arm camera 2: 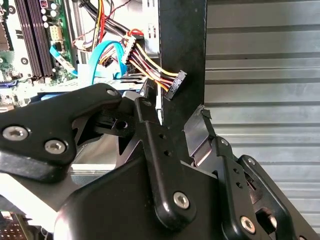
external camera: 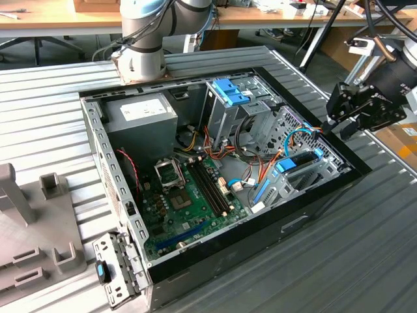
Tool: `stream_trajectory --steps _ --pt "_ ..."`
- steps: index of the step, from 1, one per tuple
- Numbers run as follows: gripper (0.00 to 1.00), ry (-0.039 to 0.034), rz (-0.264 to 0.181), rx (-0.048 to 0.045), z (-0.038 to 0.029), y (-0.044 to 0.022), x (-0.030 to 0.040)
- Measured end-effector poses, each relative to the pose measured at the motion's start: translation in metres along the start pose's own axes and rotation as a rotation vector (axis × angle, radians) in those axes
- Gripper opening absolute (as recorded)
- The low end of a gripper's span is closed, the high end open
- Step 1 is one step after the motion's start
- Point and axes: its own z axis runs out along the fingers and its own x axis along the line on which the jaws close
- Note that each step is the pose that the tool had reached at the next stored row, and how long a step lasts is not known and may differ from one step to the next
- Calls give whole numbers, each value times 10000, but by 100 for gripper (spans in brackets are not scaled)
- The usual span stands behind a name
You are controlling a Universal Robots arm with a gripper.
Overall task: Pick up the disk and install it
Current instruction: 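Insert the first disk wire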
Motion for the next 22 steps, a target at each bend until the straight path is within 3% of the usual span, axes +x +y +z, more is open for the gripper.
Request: stream_trajectory --steps 3,8,17,20,21,22 --pt "50 -75 -88 90 3 -5 -1" --pt "50 -80 -133 83 13 -59 12" --pt "50 -82 -150 81 36 -59 20" --pt "42 -82 -151 81 37 -59 20" --pt "35 -82 -150 81 37 -59 20" --pt "35 -83 -151 81 37 -59 20"
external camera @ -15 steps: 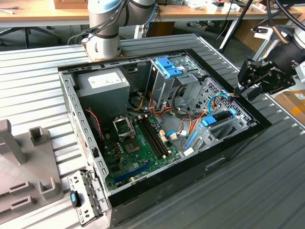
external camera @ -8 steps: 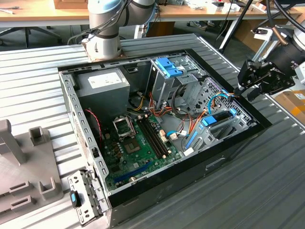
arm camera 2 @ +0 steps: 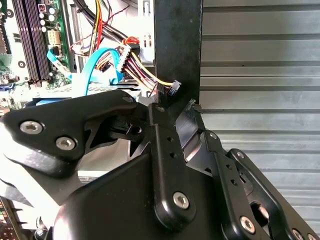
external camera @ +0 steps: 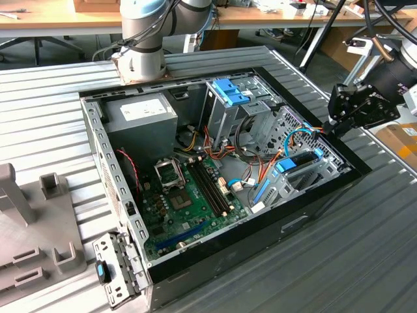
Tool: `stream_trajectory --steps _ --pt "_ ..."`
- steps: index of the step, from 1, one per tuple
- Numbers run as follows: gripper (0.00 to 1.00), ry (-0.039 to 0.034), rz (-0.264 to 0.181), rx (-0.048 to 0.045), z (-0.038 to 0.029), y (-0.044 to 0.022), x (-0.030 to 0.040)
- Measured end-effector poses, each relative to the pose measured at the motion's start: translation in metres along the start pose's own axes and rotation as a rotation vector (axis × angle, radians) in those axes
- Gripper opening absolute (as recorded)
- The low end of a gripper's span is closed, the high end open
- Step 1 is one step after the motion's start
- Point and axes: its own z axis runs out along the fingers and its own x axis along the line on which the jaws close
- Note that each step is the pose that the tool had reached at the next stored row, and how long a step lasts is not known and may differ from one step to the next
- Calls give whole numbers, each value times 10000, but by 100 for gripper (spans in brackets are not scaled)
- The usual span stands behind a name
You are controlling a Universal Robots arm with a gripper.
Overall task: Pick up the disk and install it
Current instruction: 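Insert the first disk wire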
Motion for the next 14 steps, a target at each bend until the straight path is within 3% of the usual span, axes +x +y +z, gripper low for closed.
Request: stream_trajectory --steps 14 --pt "35 11 -2 7 6 12 -28"
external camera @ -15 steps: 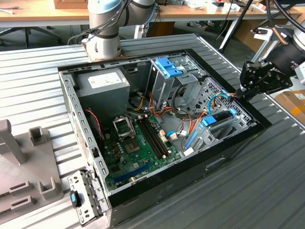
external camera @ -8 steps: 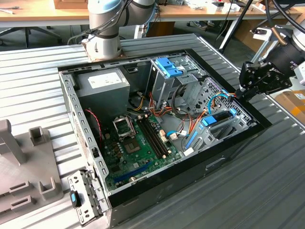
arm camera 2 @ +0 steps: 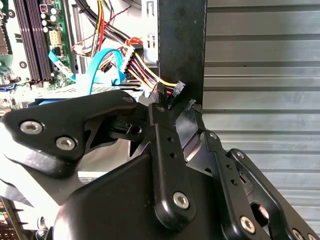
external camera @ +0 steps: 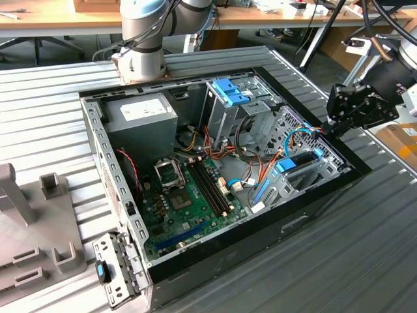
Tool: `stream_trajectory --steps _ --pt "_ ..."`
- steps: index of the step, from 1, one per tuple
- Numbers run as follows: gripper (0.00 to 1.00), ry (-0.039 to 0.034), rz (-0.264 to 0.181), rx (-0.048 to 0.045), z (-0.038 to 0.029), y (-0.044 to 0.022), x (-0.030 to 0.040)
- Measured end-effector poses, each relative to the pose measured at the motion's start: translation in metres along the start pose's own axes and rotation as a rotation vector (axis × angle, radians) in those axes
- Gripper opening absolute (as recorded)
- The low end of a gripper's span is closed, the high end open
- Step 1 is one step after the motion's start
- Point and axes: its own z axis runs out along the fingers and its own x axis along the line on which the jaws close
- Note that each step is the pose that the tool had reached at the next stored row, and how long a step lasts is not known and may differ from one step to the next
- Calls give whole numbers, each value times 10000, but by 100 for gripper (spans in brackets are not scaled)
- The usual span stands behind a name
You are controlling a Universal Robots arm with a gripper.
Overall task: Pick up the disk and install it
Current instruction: 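Insert the first disk wire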
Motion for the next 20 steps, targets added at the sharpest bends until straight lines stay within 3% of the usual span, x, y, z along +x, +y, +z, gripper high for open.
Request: stream_trajectory --steps 13,15,16,20 --pt "35 -11 -1 19 1 3 -2" --pt "33 -15 -1 24 1 4 -2" --pt "26 -16 -1 25 1 4 -2" --pt "26 -22 -2 35 1 4 -2"
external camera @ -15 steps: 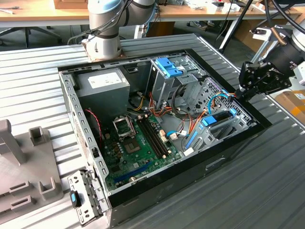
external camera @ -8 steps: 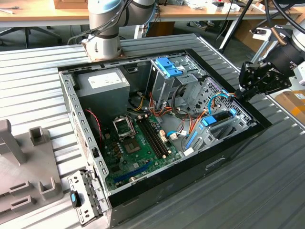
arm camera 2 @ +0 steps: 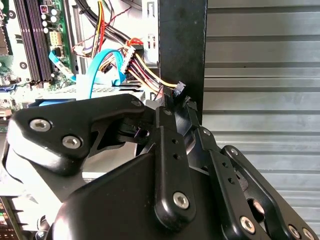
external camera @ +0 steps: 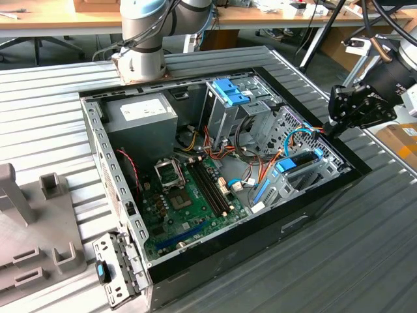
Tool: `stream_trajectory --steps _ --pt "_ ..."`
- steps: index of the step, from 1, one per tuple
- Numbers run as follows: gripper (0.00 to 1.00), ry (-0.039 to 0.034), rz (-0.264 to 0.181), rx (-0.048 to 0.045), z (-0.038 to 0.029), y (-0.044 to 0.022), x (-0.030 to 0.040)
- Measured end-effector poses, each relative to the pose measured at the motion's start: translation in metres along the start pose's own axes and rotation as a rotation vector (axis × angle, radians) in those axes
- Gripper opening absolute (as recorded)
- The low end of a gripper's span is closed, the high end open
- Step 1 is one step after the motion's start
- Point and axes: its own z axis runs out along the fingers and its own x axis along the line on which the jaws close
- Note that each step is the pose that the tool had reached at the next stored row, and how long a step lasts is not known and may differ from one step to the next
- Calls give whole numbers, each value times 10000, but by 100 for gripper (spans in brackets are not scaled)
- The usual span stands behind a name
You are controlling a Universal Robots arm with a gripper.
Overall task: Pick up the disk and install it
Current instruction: 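Insert the first disk wire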
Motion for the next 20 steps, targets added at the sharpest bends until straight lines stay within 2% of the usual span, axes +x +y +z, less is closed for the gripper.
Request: stream_trajectory --steps 20 --pt "26 -47 -3 78 -1 2 1"
